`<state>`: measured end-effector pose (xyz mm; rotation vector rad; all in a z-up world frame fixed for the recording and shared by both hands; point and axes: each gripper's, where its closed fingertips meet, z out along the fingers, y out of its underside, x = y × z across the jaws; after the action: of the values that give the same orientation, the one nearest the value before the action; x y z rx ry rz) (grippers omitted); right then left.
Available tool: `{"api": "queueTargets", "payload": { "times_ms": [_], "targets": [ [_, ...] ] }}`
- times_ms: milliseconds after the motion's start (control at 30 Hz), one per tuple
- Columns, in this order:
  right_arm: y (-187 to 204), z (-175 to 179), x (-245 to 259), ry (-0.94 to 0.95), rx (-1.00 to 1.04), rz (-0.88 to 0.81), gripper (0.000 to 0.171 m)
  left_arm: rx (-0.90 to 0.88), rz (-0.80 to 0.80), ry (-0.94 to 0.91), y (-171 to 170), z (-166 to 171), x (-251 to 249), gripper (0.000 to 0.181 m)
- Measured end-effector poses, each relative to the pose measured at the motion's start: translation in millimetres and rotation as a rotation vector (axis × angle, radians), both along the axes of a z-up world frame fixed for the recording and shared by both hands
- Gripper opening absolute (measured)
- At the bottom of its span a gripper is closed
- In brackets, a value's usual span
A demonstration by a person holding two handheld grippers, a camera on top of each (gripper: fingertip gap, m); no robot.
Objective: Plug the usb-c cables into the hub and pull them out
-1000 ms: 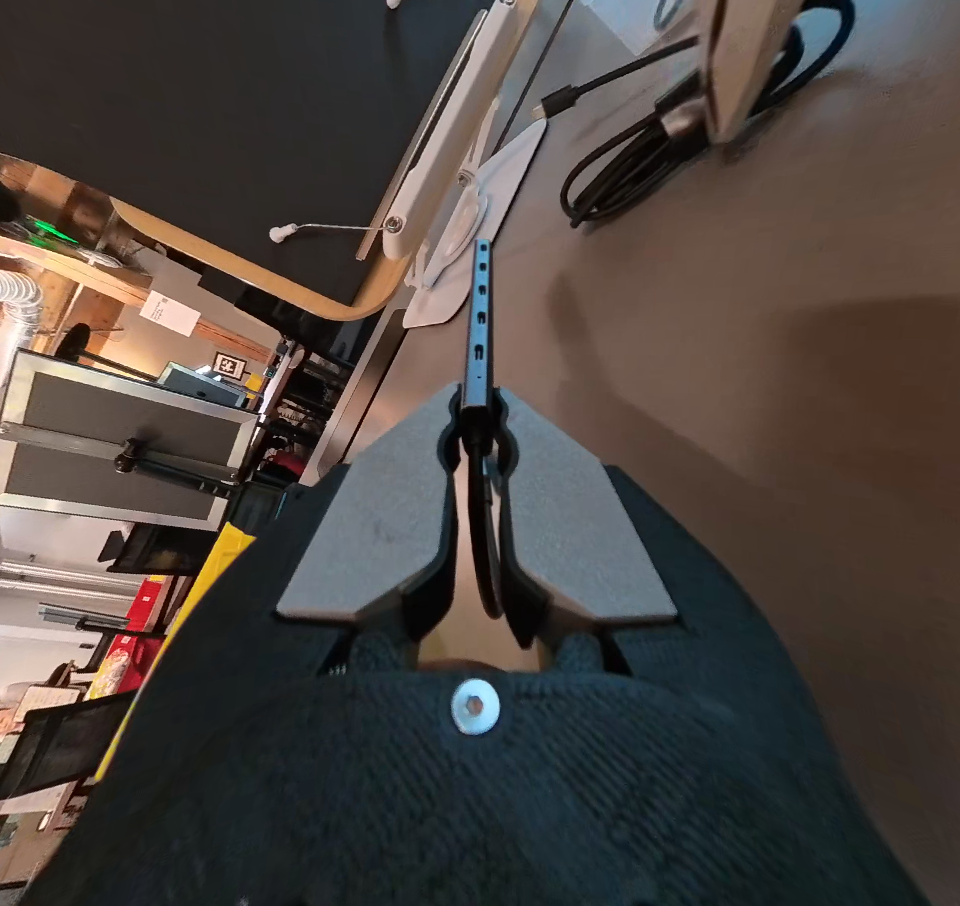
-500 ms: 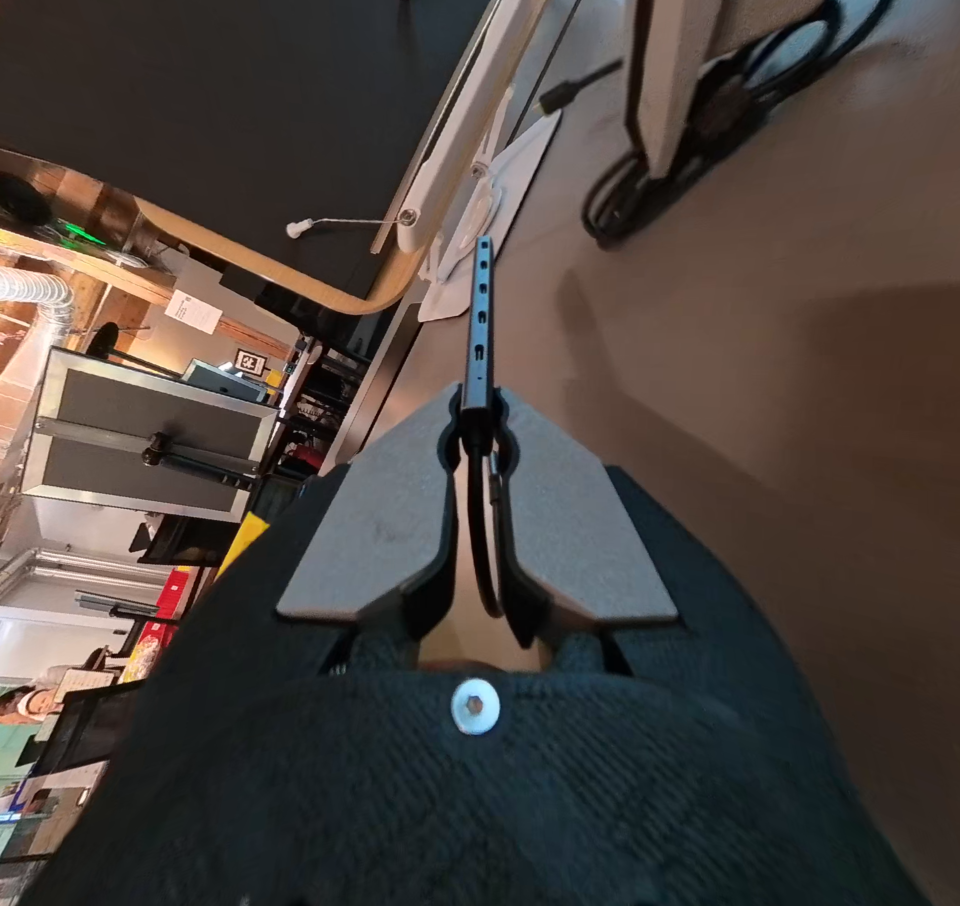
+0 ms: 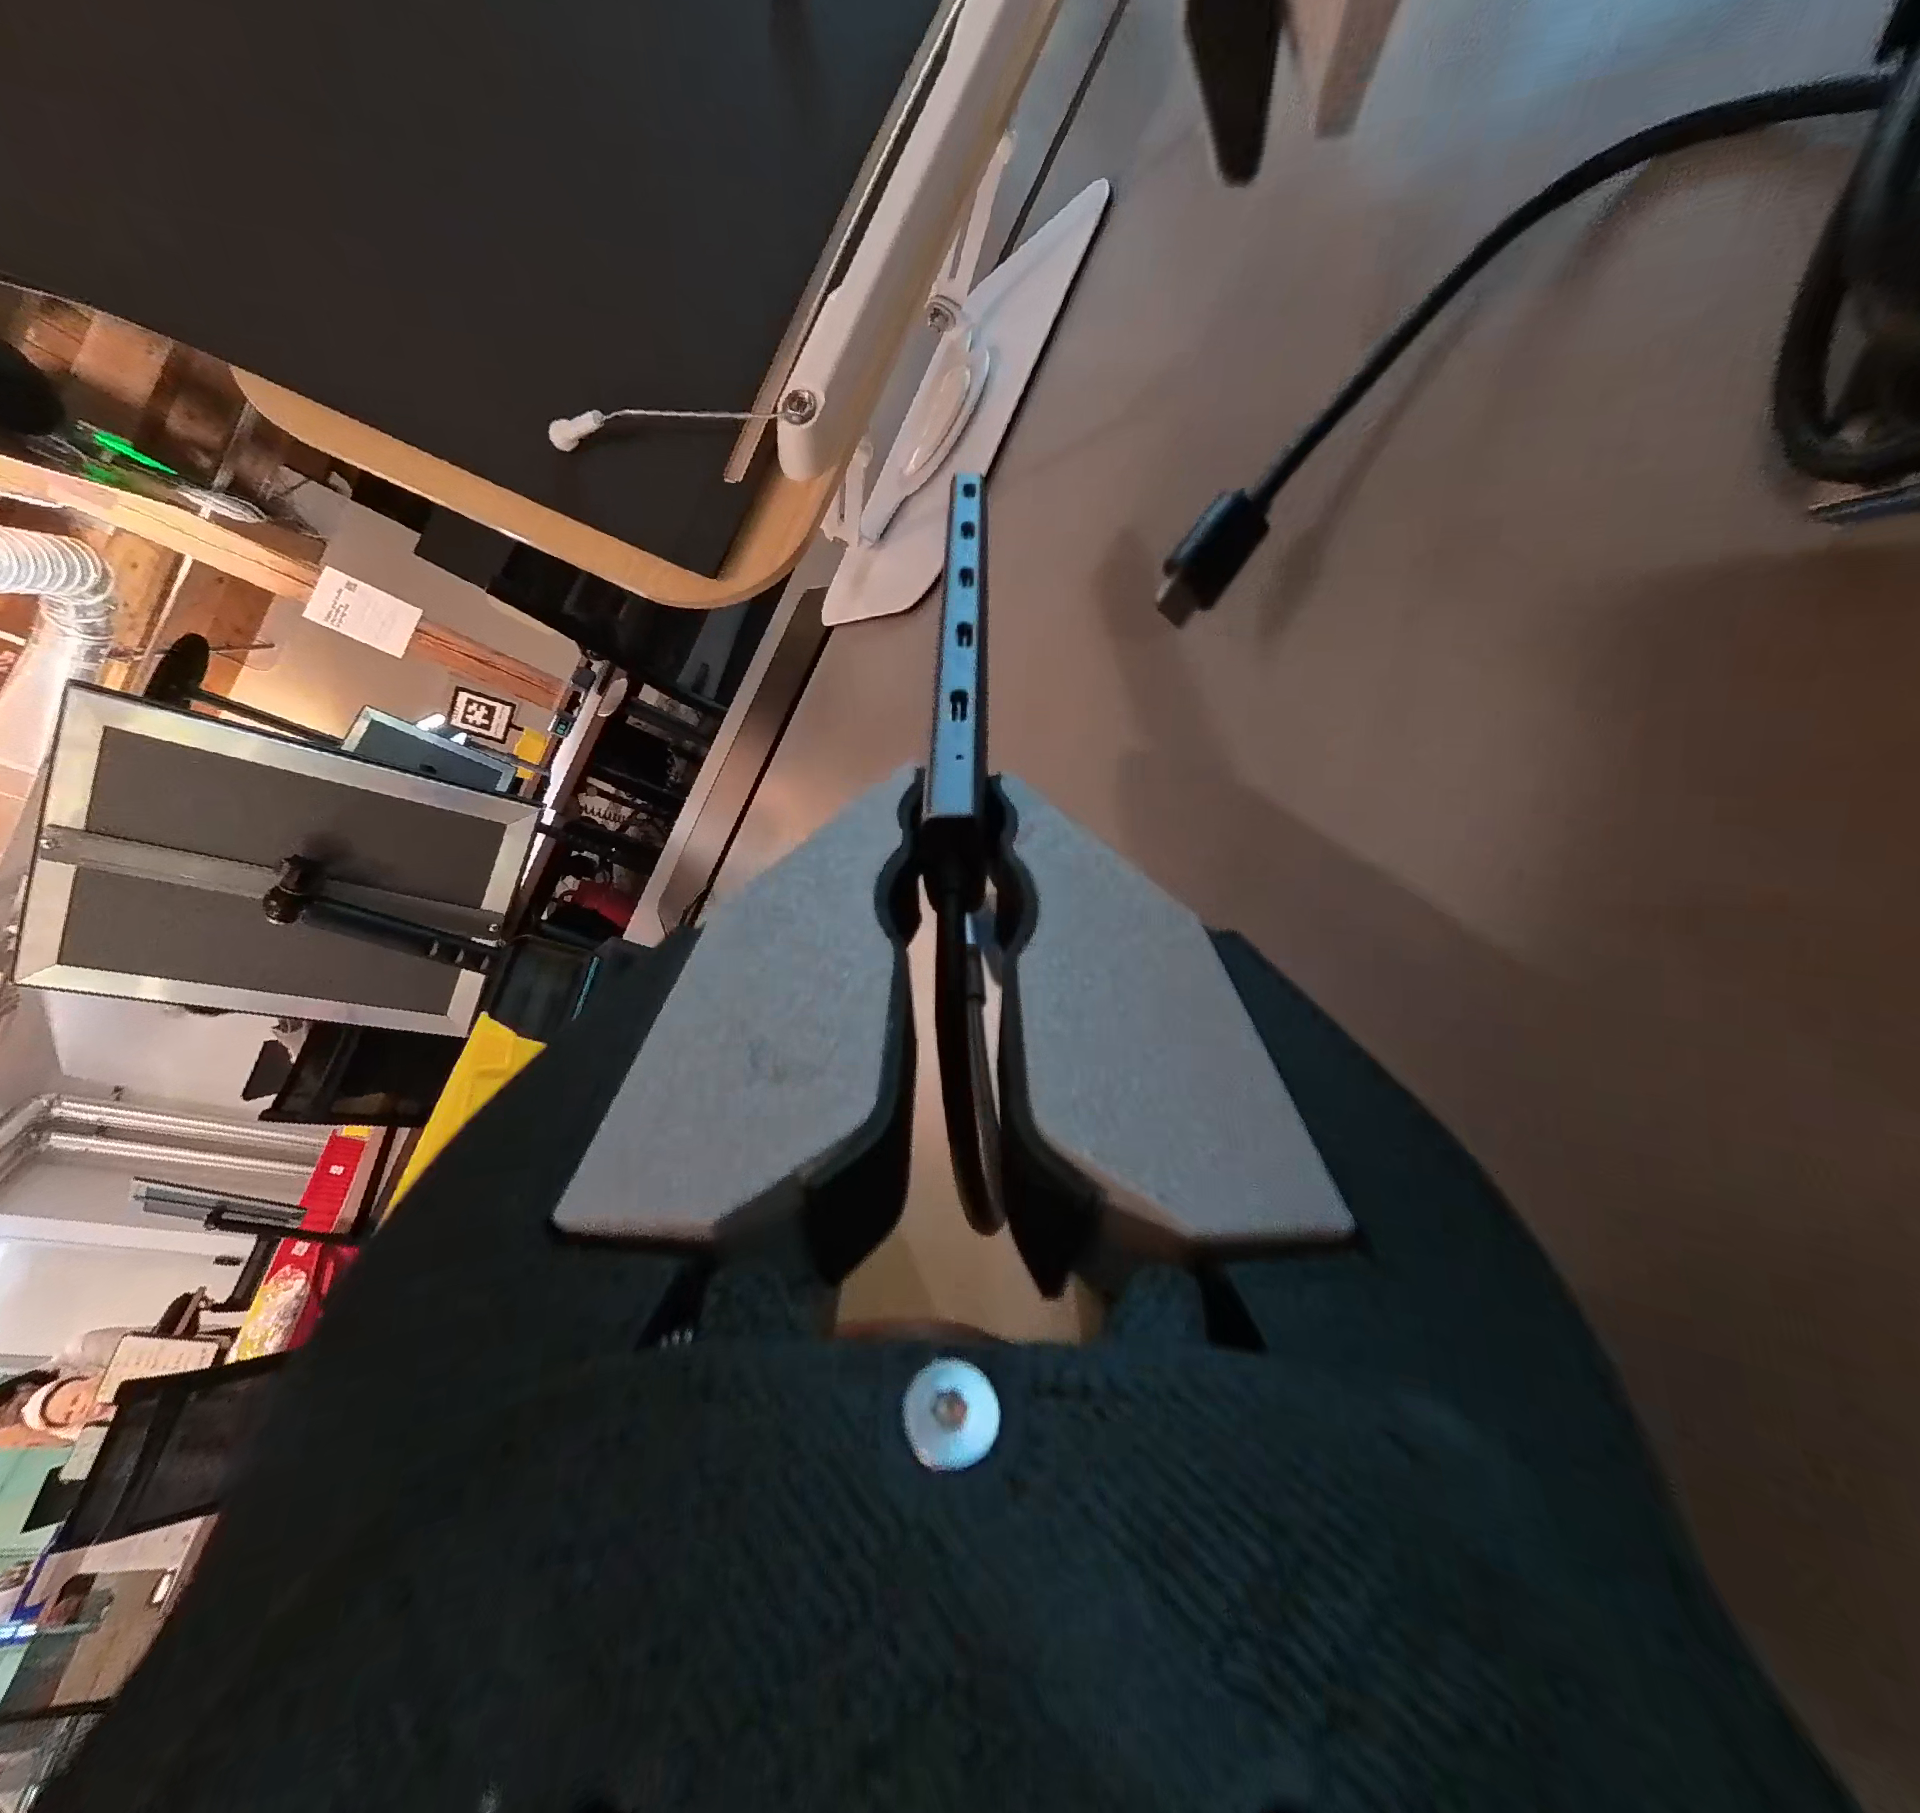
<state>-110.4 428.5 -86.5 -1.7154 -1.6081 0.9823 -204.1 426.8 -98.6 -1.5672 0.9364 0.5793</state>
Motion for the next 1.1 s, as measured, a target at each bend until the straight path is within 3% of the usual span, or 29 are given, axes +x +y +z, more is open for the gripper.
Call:
{"api": "queueTargets", "payload": {
  "times_ms": [167,367,567,800,1100],
  "targets": [
    [10,-30,-24,-0.082,0.121,0.037,0.021,0.005,0.011,0.02,2,-2,-4,0.007],
    [6,-48,-33,-0.098,0.057,0.103,0.006,-0.024,-0.007,0.172,8,-19,0,0.007],
    [4,-46,-33,-0.063,0.163,0.1,0.003,-0.028,-0.021,0.243,8,-24,8,0.007],
    [8,-47,-32,-0.117,0.553,0.062,0.003,-0.043,0.025,0.329,11,-32,5,0.007],
    [12,-52,-30,-0.115,0.543,0.074,0.005,-0.01,0.071,0.463,11,-32,4,0.007]
  ]
}}
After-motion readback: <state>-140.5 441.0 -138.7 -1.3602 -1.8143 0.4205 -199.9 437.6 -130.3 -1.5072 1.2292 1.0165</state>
